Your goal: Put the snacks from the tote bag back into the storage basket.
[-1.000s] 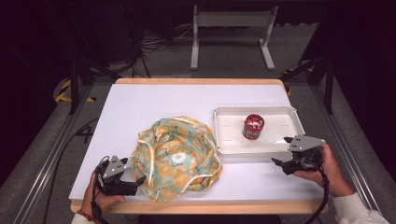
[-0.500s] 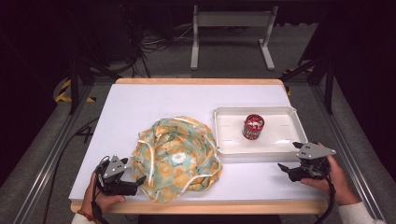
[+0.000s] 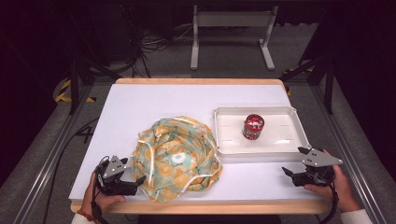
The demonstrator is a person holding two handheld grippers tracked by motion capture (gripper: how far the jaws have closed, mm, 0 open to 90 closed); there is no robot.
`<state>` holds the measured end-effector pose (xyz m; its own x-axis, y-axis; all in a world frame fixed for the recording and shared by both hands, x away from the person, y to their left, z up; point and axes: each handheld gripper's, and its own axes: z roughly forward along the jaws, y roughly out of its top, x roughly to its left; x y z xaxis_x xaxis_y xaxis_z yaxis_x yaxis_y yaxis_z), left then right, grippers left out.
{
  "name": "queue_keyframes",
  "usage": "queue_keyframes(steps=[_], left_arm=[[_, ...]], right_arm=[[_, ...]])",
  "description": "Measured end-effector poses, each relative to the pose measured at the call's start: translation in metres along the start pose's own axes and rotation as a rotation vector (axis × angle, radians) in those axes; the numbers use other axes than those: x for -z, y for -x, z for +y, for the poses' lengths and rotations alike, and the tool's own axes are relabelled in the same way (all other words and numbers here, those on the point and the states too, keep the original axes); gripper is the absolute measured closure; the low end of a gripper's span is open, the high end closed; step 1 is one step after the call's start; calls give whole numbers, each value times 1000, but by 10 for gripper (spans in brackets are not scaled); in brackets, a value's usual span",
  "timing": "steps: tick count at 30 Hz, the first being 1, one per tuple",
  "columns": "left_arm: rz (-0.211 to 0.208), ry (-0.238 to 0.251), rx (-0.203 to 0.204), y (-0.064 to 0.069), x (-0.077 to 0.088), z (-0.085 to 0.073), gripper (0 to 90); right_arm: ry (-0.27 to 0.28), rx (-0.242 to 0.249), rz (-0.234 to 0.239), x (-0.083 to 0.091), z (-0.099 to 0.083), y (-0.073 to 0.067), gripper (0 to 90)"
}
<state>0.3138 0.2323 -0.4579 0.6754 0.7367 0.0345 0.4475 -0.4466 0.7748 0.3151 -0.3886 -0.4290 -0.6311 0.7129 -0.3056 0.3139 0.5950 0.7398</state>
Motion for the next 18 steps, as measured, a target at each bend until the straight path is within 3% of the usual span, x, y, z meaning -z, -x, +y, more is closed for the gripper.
queue_keyframes(steps=[8, 18], left_arm=[[3, 2, -3, 0, 0, 0, 68], [3, 2, -3, 0, 0, 0, 68]], right_arm=[[-6, -49, -4, 5, -15, 0, 90], [7, -46, -8, 7, -19, -1, 92]])
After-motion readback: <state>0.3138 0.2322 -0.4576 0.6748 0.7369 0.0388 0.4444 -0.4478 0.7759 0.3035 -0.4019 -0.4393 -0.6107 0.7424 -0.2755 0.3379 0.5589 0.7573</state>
